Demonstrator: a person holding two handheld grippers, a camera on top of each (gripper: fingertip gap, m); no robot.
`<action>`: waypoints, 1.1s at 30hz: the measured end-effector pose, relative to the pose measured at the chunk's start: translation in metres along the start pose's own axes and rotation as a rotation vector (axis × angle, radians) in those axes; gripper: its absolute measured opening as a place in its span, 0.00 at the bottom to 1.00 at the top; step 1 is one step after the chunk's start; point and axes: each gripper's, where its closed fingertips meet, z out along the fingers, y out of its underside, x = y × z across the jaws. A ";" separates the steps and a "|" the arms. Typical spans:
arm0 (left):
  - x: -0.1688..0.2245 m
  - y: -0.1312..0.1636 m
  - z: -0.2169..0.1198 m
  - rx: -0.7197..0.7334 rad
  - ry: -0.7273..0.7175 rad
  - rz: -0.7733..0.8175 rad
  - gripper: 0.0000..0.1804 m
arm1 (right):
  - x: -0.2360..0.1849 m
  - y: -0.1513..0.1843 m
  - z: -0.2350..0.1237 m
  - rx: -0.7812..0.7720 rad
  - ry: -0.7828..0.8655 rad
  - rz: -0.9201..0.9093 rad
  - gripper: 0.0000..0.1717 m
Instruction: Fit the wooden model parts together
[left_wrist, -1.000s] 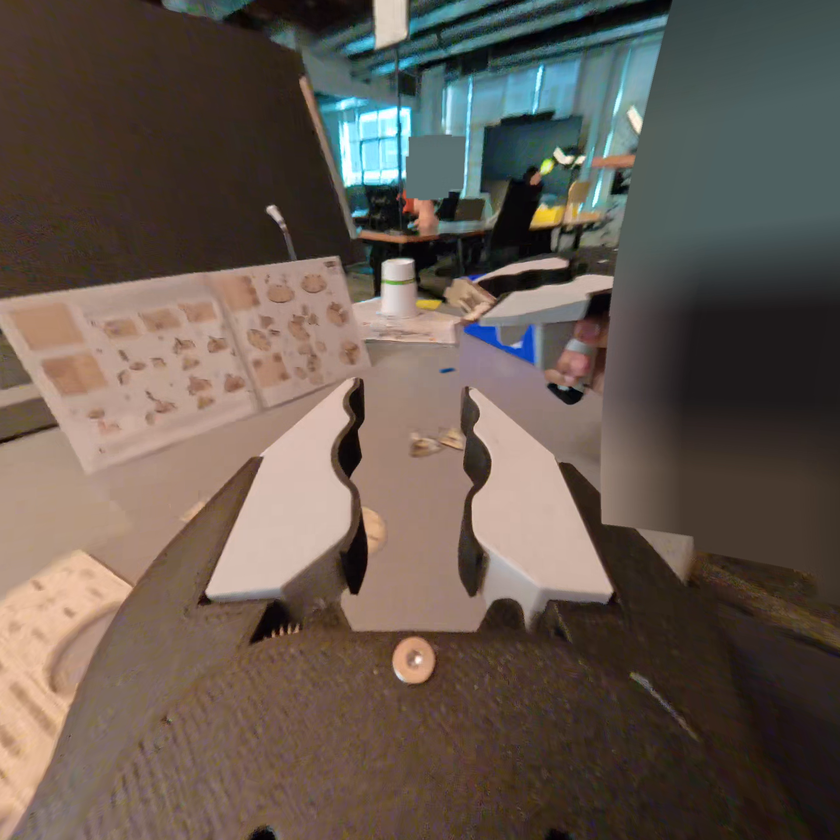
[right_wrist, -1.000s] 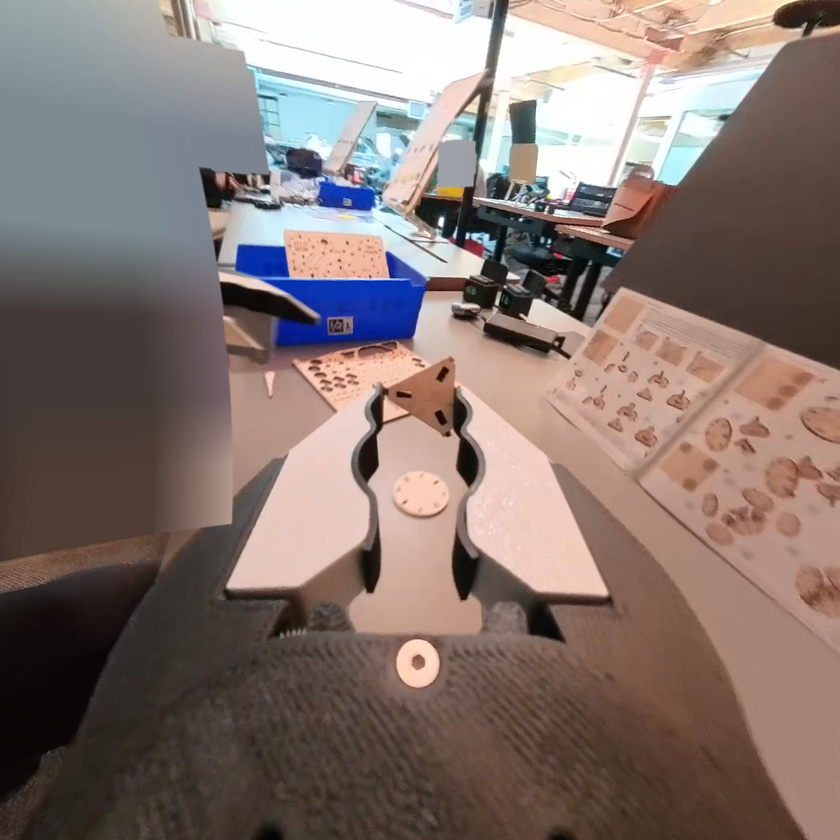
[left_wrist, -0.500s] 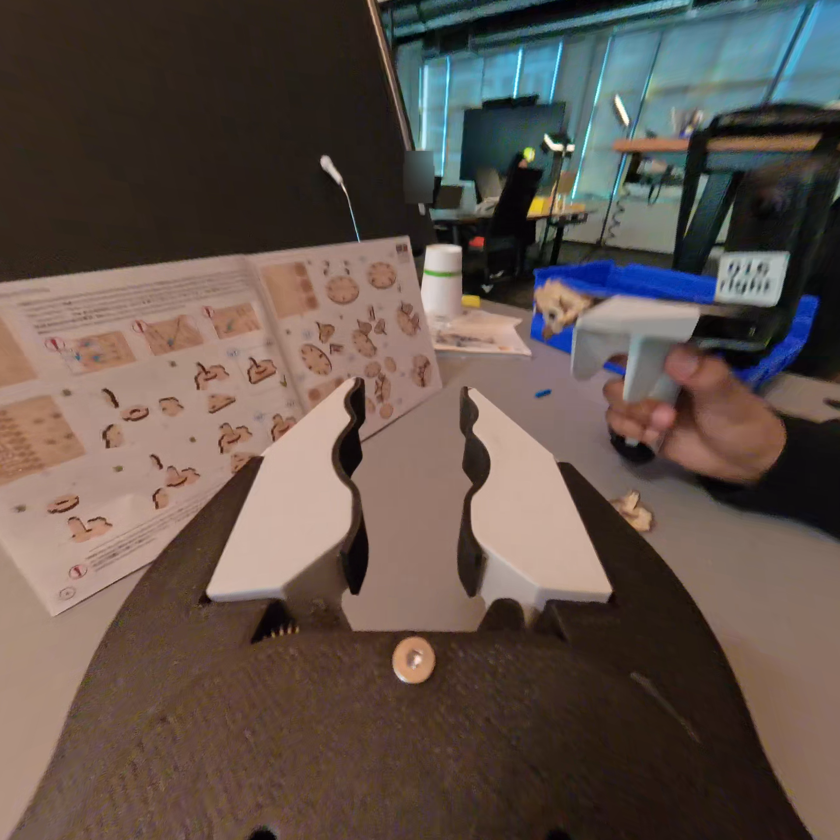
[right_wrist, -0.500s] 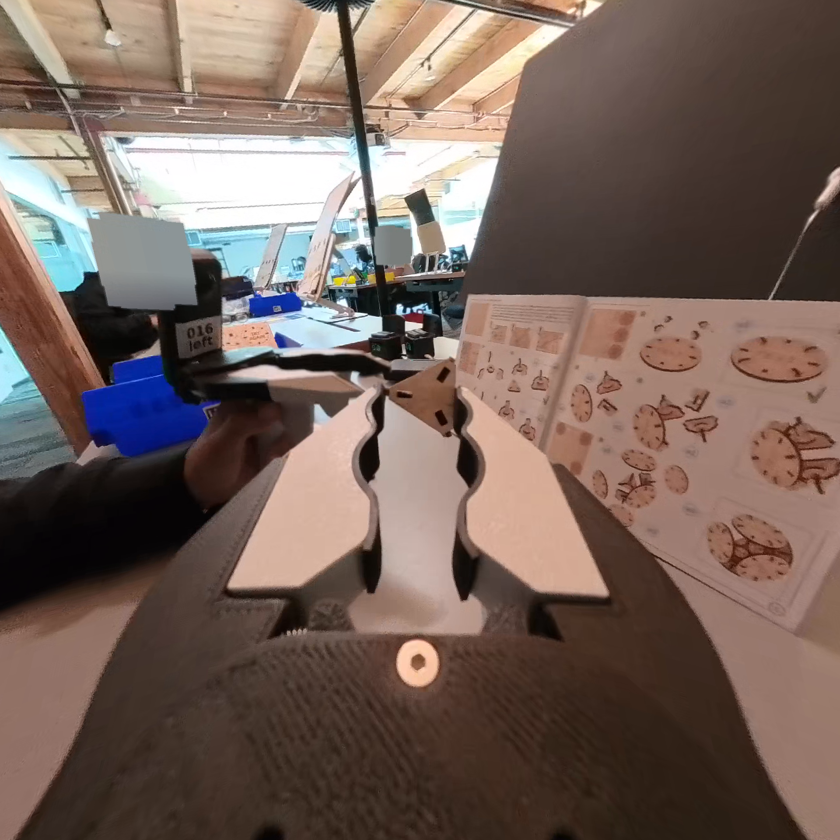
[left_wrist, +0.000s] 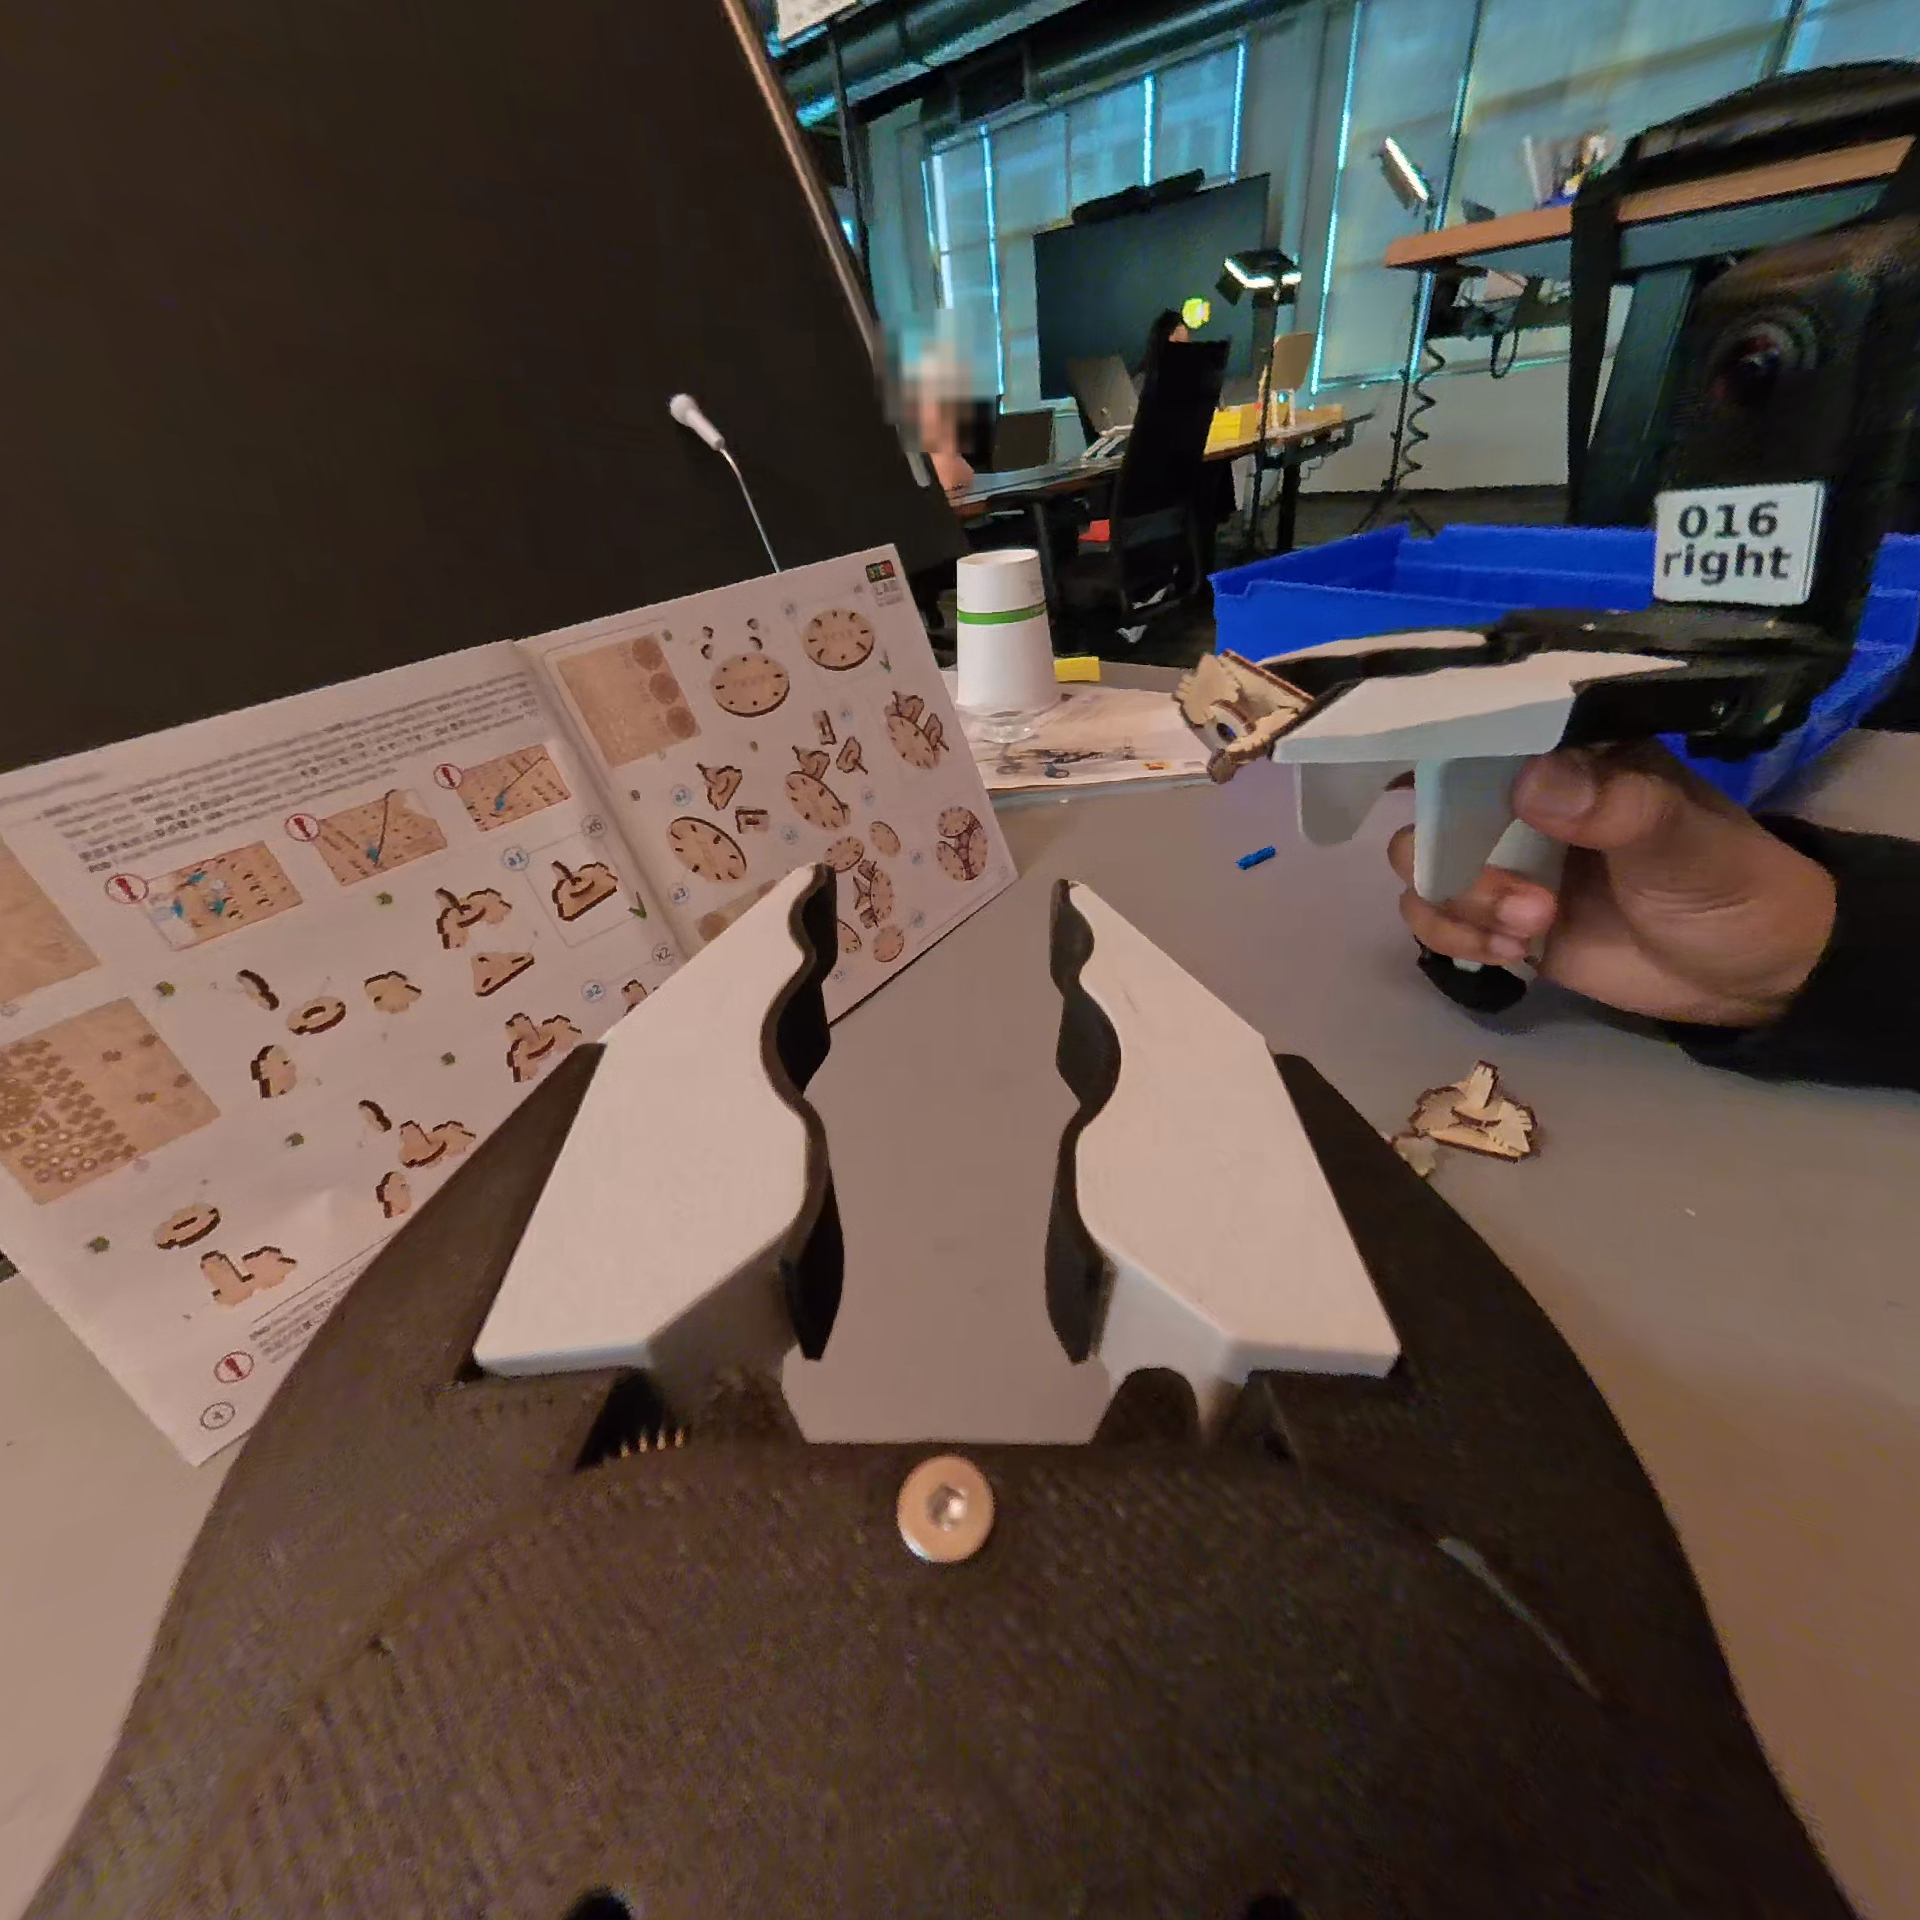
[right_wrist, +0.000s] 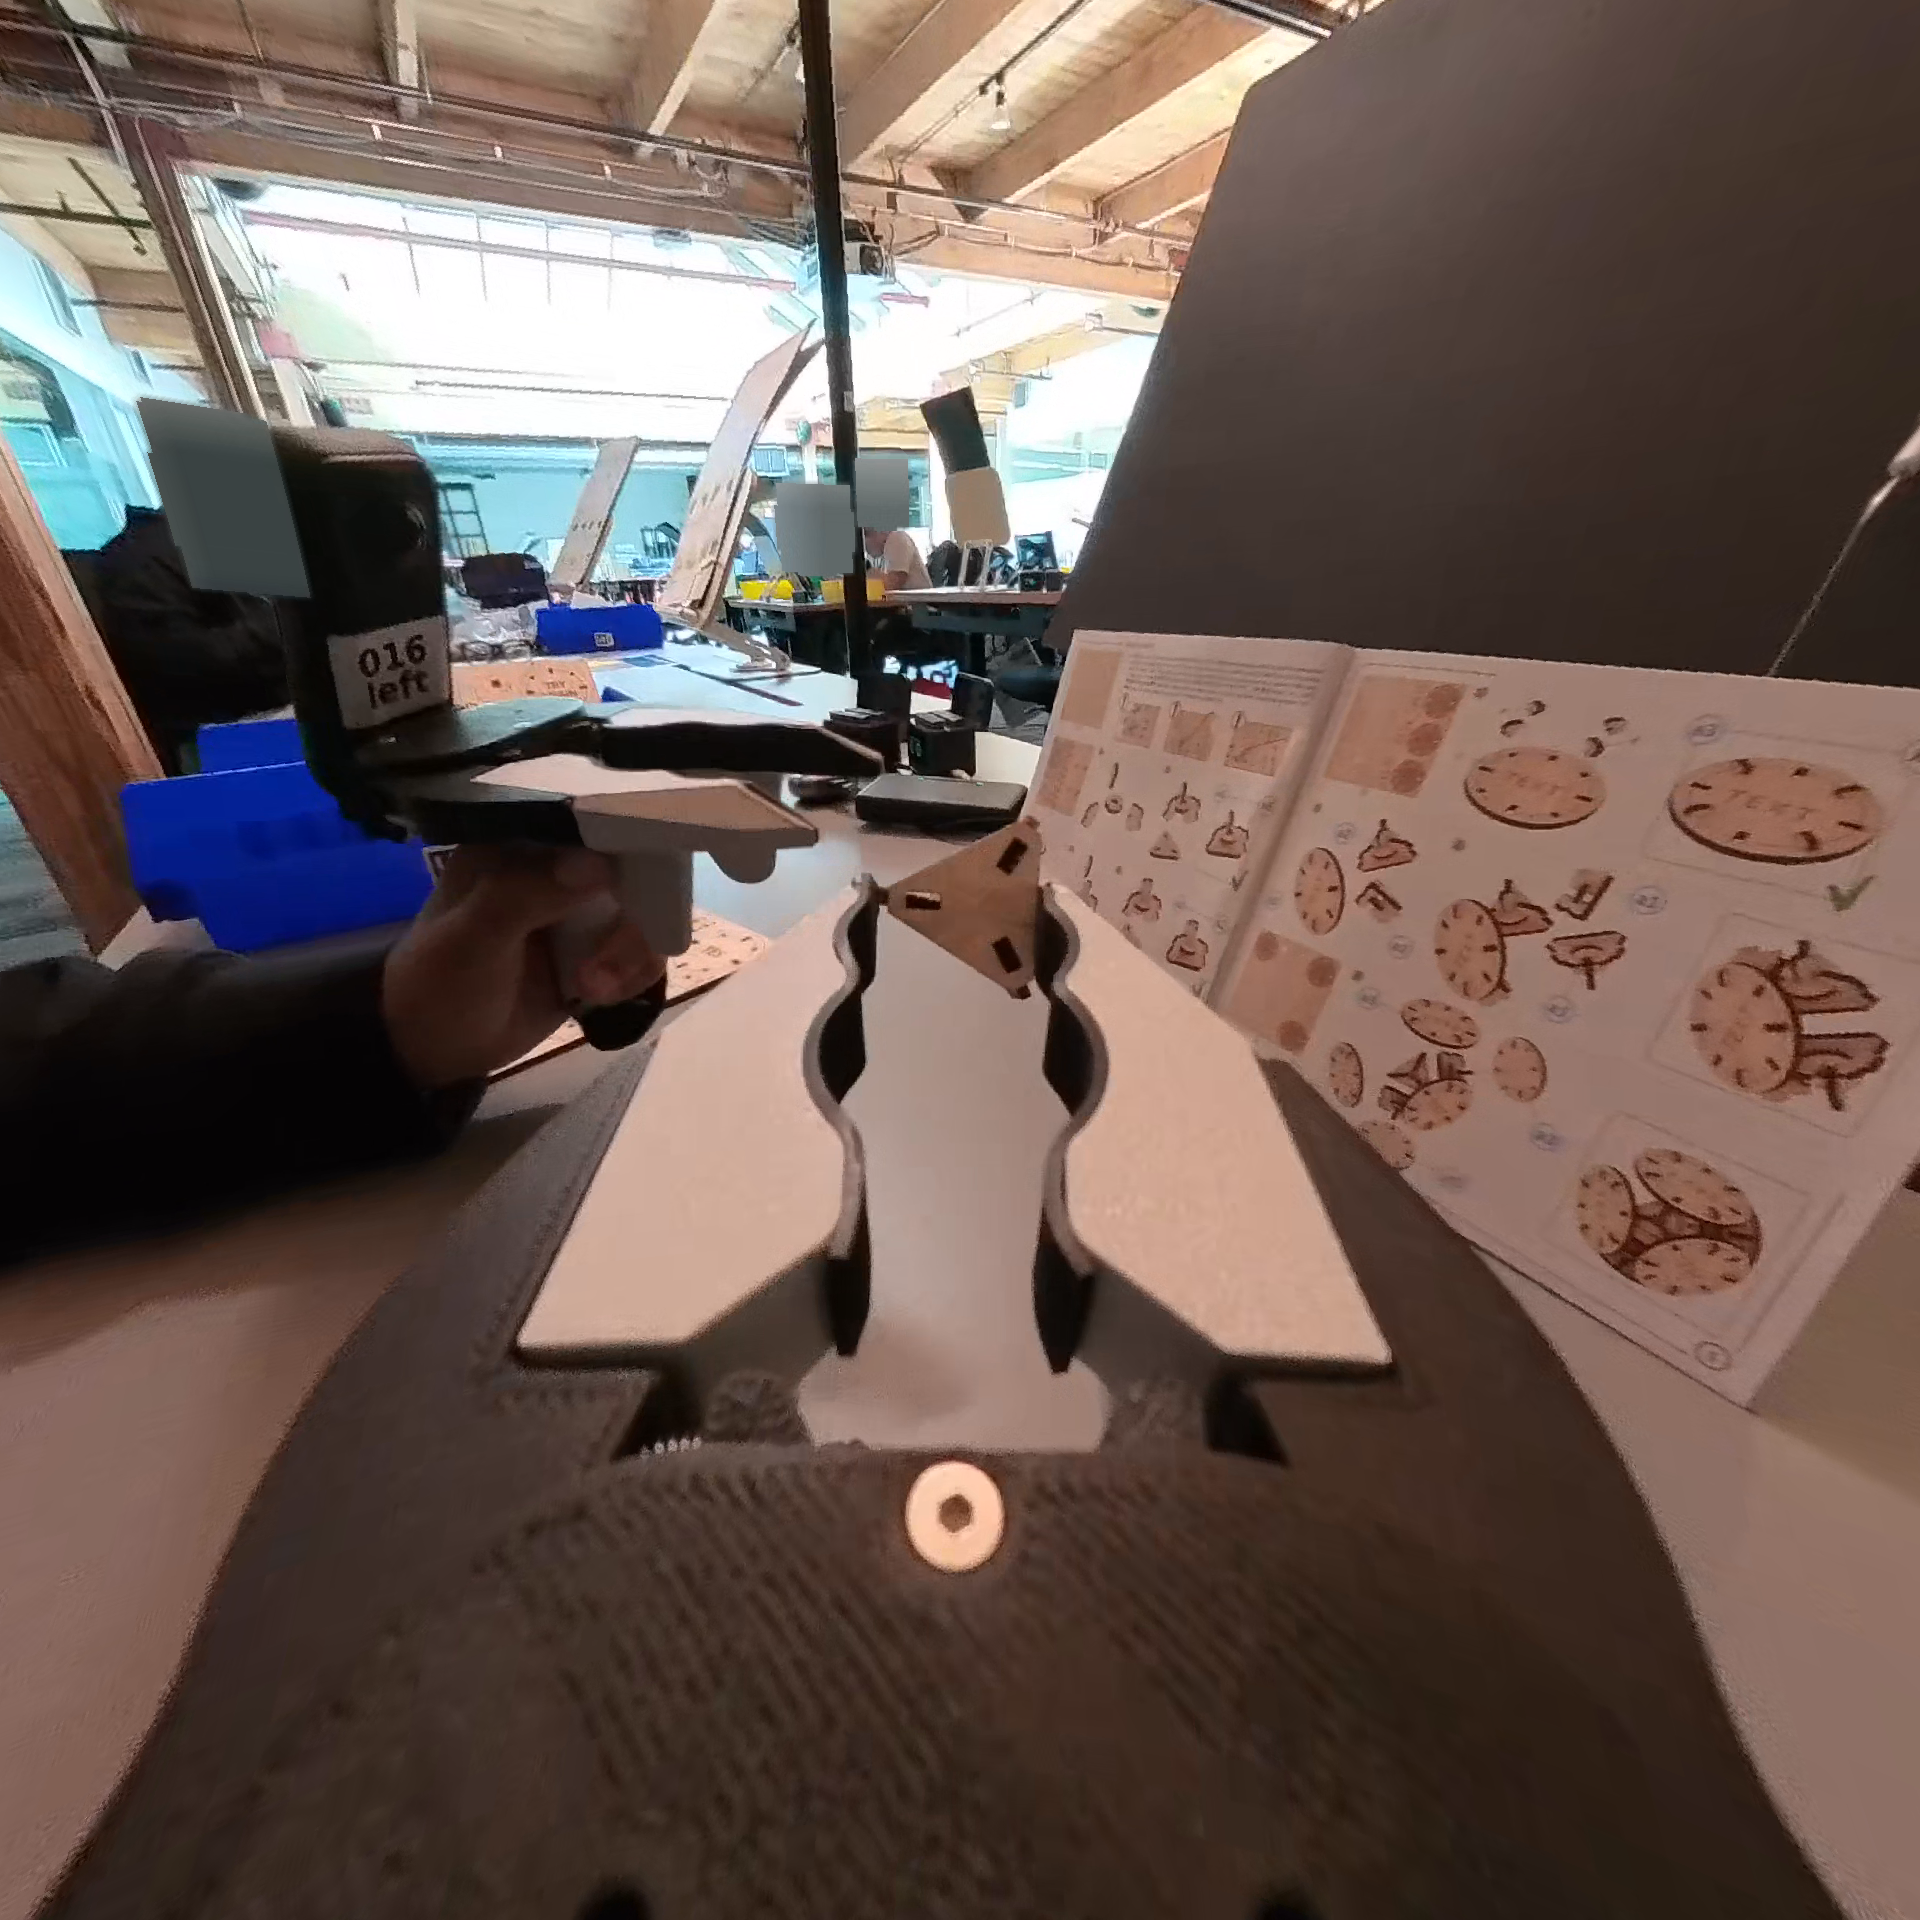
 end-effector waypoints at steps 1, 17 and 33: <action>0.002 0.002 0.001 -0.012 0.004 0.013 0.22 | 0.000 0.002 0.000 -0.008 -0.001 0.001 0.17; 0.035 0.004 0.001 -0.020 0.065 0.013 0.38 | -0.011 -0.012 -0.009 0.017 0.075 -0.125 0.17; 0.020 -0.003 0.002 0.066 0.059 -0.070 0.35 | -0.001 0.003 -0.015 -0.029 0.091 -0.157 0.17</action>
